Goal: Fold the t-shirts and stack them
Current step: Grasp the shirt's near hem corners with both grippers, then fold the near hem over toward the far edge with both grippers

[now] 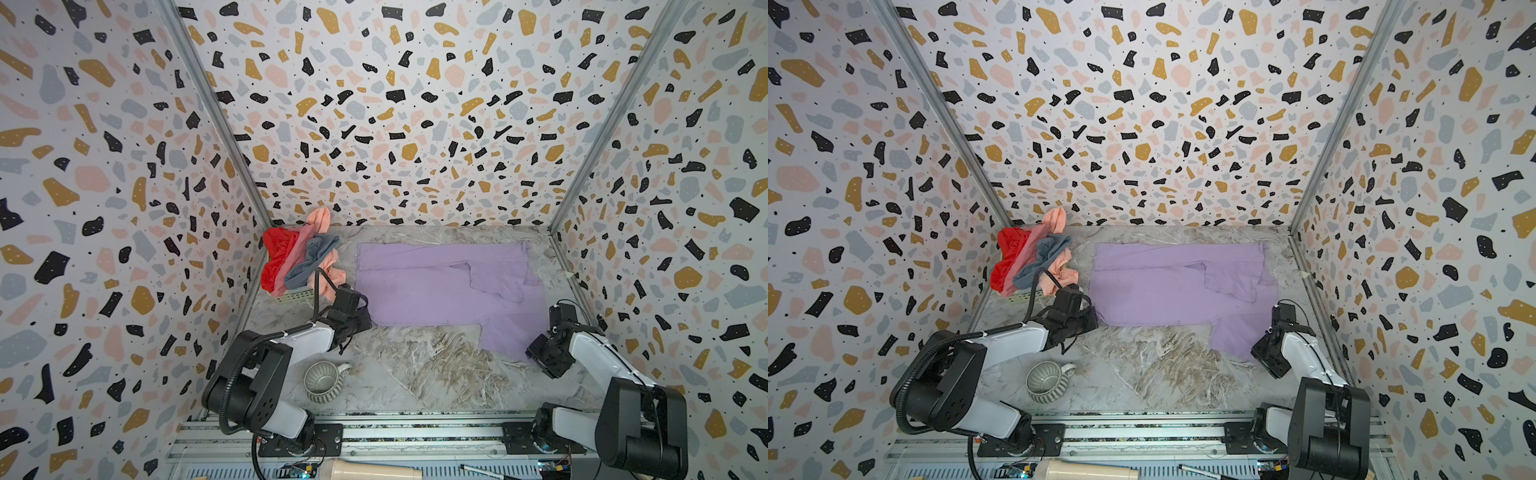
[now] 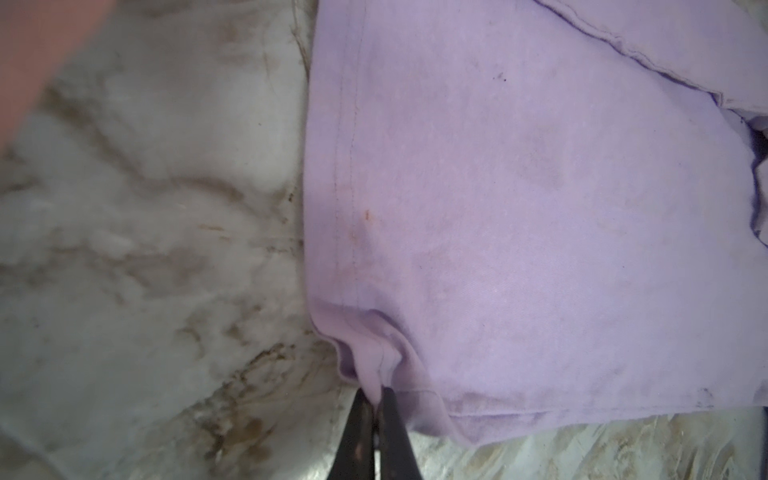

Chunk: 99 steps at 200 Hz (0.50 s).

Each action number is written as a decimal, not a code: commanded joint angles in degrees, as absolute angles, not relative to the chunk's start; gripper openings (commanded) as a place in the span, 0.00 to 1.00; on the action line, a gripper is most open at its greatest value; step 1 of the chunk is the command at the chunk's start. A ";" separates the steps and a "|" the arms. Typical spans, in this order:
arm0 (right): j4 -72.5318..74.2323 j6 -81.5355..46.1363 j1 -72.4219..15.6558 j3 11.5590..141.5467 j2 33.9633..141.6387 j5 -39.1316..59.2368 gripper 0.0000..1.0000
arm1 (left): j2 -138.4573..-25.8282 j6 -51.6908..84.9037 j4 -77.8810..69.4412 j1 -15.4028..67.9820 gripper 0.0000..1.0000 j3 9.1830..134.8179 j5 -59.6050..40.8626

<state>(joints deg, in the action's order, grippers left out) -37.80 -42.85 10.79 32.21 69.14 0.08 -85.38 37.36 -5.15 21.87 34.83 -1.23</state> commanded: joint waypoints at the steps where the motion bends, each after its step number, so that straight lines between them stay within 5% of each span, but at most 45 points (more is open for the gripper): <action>1: -37.99 -44.38 11.61 31.48 67.78 -2.08 0.31 | -84.11 37.99 -6.55 21.80 0.00 35.02 -1.69; 38: -34.84 -41.45 12.13 32.49 68.89 -2.30 0.00 | -83.44 37.31 -5.58 21.63 0.00 35.12 -0.97; 99: -33.84 -42.33 8.51 34.69 56.86 1.22 0.00 | -77.68 35.18 0.66 21.45 0.00 36.08 1.74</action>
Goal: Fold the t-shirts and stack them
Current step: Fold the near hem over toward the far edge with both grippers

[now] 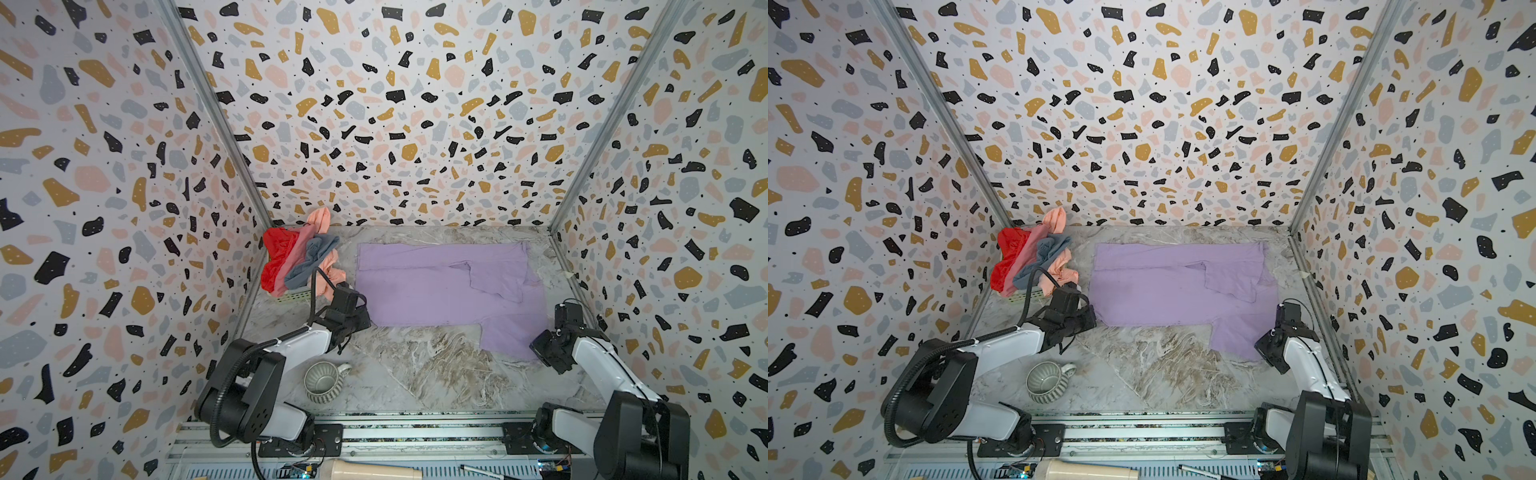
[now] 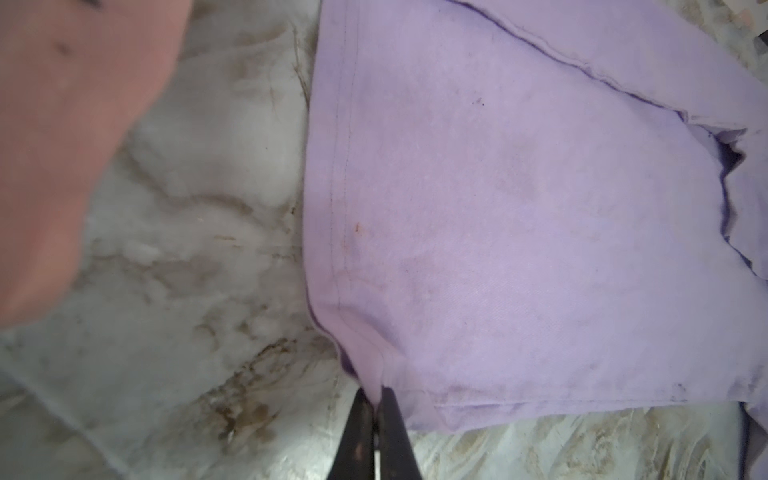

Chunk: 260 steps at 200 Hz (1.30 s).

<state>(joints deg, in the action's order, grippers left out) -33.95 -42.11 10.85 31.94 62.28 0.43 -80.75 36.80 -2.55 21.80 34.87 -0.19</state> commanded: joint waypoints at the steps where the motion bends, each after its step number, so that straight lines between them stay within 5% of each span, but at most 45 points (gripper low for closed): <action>1: -33.84 -42.35 8.34 34.79 56.65 1.23 0.00 | -77.51 35.13 0.77 21.45 0.00 36.10 1.75; 72: -20.74 -41.64 2.92 45.98 56.73 -0.39 0.00 | -75.76 32.80 3.87 21.37 0.00 40.41 0.01; 134: -3.49 -38.79 3.73 60.90 77.41 6.37 0.00 | -85.29 31.40 2.83 19.11 0.00 51.14 -4.45; 179: -4.26 -37.97 4.34 77.31 93.65 10.56 0.00 | -95.08 31.20 1.65 16.07 0.00 59.83 -8.81; 260: -2.30 -39.32 6.43 88.09 109.98 11.71 0.00 | -112.06 29.38 6.01 11.81 0.00 77.44 -7.97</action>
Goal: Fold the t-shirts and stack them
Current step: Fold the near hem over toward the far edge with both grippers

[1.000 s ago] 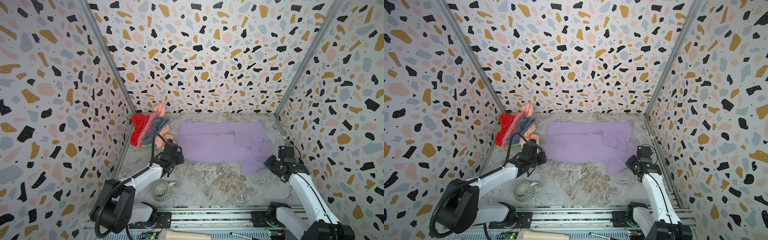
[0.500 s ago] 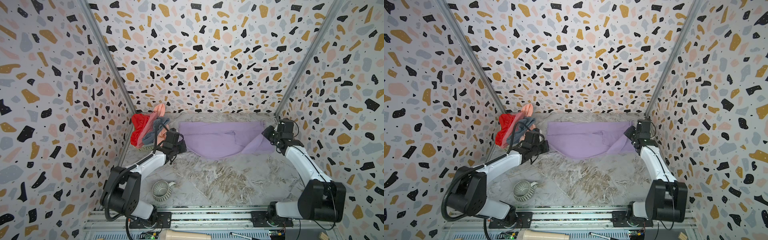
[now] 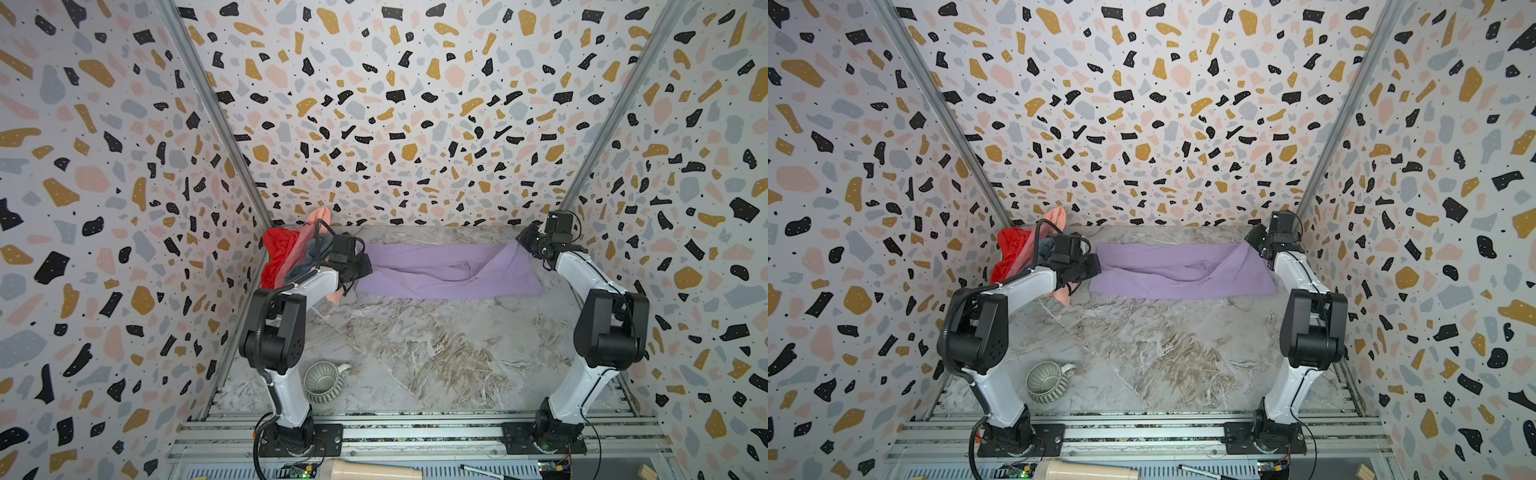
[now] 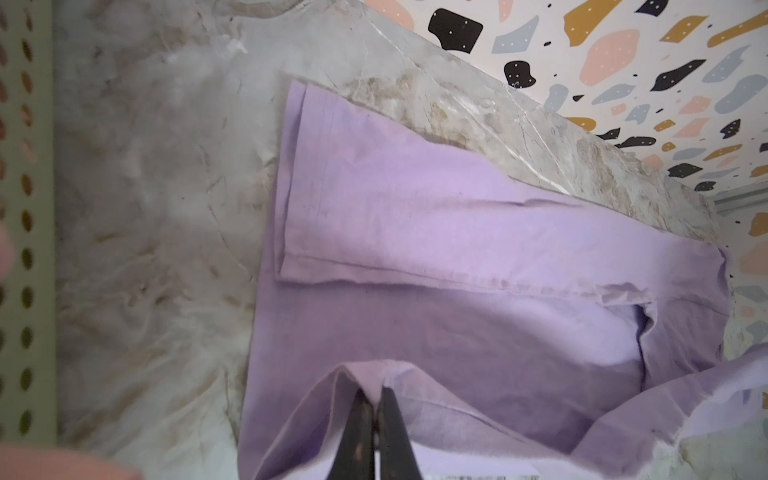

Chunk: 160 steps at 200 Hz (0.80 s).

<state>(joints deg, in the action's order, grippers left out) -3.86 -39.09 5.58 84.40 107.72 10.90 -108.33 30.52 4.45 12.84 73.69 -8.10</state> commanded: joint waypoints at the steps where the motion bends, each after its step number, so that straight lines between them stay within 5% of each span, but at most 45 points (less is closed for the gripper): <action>1: -2.20 -39.39 6.51 88.12 110.14 11.70 0.00 | -112.24 29.37 6.04 11.70 0.00 77.61 -7.94; 160: 0.80 -41.05 10.11 93.20 117.60 18.28 0.00 | -116.57 32.06 4.42 8.70 0.00 81.05 -5.09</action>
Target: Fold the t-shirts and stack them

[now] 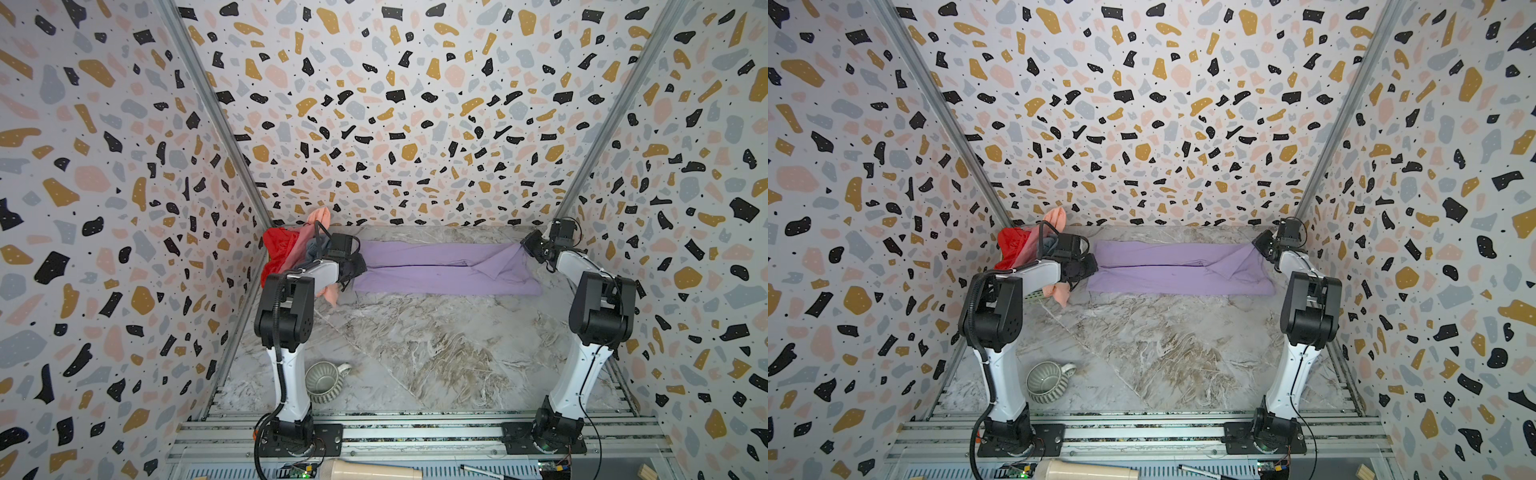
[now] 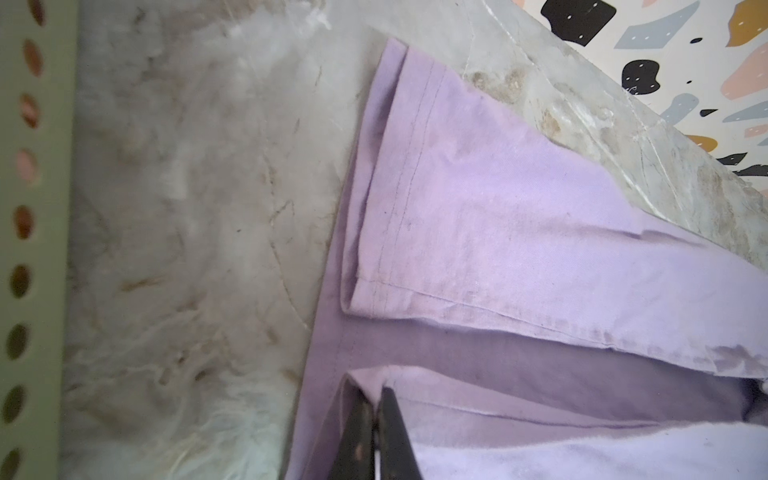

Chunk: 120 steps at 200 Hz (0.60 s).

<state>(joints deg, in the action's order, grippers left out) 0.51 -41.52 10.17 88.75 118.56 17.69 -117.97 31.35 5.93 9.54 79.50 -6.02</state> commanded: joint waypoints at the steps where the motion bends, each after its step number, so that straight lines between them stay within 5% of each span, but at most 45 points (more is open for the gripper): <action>1: 0.75 -41.05 10.11 93.31 117.68 18.28 0.00 | -116.64 32.07 4.36 8.70 0.00 81.09 -5.05; 44: 0.18 -40.64 9.81 98.57 123.82 20.14 0.00 | -120.16 31.93 5.04 8.35 0.00 85.77 -4.12; 49: 0.05 -40.37 9.76 99.10 124.44 20.61 0.00 | -120.54 32.01 5.05 8.35 0.12 86.28 -4.12; 62: -0.55 -39.36 9.76 100.02 125.79 21.86 0.29 | -121.33 32.06 5.45 8.28 0.43 87.65 -4.39; 86: -1.51 -38.05 9.76 99.35 125.48 21.17 0.61 | -121.10 32.65 4.91 8.29 0.60 88.26 -4.28; 120: -1.49 -35.40 8.45 95.66 121.01 18.36 0.63 | -119.18 32.89 3.72 8.63 0.61 87.63 -4.99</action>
